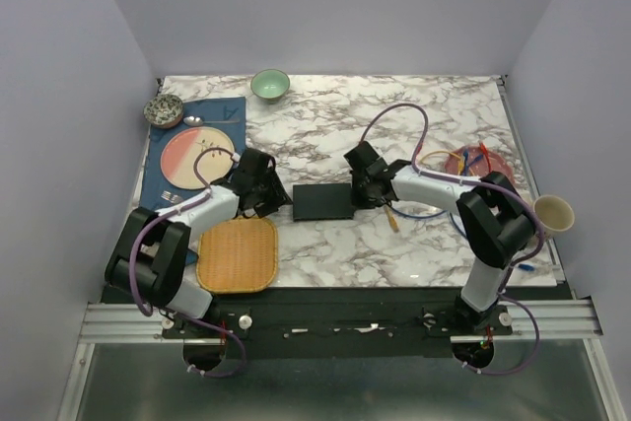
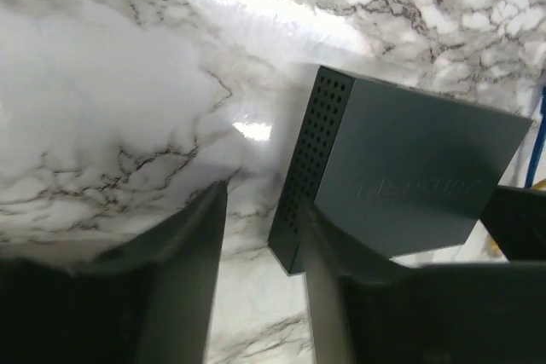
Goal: Pull the plug from the switch port
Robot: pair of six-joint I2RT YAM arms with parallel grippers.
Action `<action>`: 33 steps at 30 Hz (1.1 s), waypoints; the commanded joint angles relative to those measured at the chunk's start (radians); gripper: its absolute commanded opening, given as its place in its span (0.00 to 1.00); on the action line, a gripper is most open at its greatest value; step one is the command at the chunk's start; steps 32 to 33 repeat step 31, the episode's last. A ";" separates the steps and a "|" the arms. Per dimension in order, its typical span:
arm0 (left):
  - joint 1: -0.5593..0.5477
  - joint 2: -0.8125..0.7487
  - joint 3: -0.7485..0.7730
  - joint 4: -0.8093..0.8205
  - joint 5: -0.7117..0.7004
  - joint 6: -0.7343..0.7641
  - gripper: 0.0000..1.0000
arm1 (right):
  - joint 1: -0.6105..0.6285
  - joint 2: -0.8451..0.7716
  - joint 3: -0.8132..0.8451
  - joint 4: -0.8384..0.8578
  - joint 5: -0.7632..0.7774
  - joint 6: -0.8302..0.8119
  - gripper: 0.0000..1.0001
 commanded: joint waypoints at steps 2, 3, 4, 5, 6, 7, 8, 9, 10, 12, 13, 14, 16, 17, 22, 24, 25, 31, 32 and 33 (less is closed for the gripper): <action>0.011 -0.127 0.084 -0.141 -0.088 0.023 0.79 | 0.026 -0.177 -0.077 -0.041 0.169 -0.006 0.34; 0.015 -0.150 0.102 -0.156 -0.121 0.026 0.84 | 0.026 -0.234 -0.087 -0.047 0.192 -0.019 0.40; 0.018 -0.162 0.110 -0.184 -0.134 0.033 0.99 | 0.026 -0.266 -0.103 -0.062 0.235 -0.024 0.49; 0.021 -0.176 0.116 -0.192 -0.145 0.034 0.99 | 0.026 -0.297 -0.107 -0.072 0.258 -0.030 0.52; 0.032 -0.200 0.122 -0.199 -0.149 0.037 0.99 | 0.026 -0.326 -0.113 -0.079 0.281 -0.042 0.54; 0.035 -0.211 0.125 -0.209 -0.158 0.042 0.99 | 0.026 -0.396 -0.115 -0.095 0.325 -0.052 0.59; 0.040 -0.223 0.130 -0.212 -0.161 0.045 0.99 | 0.026 -0.429 -0.118 -0.096 0.340 -0.061 0.61; 0.044 -0.246 0.134 -0.218 -0.168 0.046 0.99 | 0.029 -0.473 -0.120 -0.089 0.343 -0.100 0.61; 0.046 -0.256 0.136 -0.222 -0.180 0.051 0.99 | 0.032 -0.554 -0.127 -0.035 0.325 -0.128 0.63; 0.048 -0.275 0.136 -0.212 -0.197 0.071 0.99 | 0.044 -0.650 -0.178 0.052 0.288 -0.189 0.66; 0.049 -0.277 0.135 -0.197 -0.198 0.079 0.99 | 0.044 -0.687 -0.208 0.165 0.221 -0.212 0.99; 0.051 -0.276 0.135 -0.183 -0.171 0.117 0.99 | 0.044 -0.758 -0.241 0.233 0.187 -0.226 1.00; 0.051 -0.245 0.148 -0.193 -0.151 0.144 0.99 | 0.044 -0.803 -0.352 0.426 0.110 -0.254 1.00; 0.051 -0.228 0.162 -0.218 -0.155 0.151 0.99 | 0.044 -0.817 -0.386 0.475 0.094 -0.263 1.00; 0.051 -0.187 0.176 -0.288 -0.149 0.155 0.99 | 0.044 -0.752 -0.407 0.449 0.035 -0.247 1.00; 0.051 -0.213 0.136 -0.272 -0.123 0.161 0.99 | 0.043 -0.729 -0.390 0.410 0.002 -0.243 1.00; 0.051 -0.228 0.119 -0.246 -0.114 0.171 0.99 | 0.044 -0.731 -0.397 0.407 -0.033 -0.239 1.00; 0.051 -0.322 0.041 -0.199 -0.112 0.171 0.99 | 0.047 -0.811 -0.497 0.516 -0.064 -0.182 1.00; 0.051 -0.322 0.041 -0.199 -0.112 0.171 0.99 | 0.047 -0.811 -0.497 0.516 -0.064 -0.182 1.00; 0.051 -0.322 0.041 -0.199 -0.112 0.171 0.99 | 0.047 -0.811 -0.497 0.516 -0.064 -0.182 1.00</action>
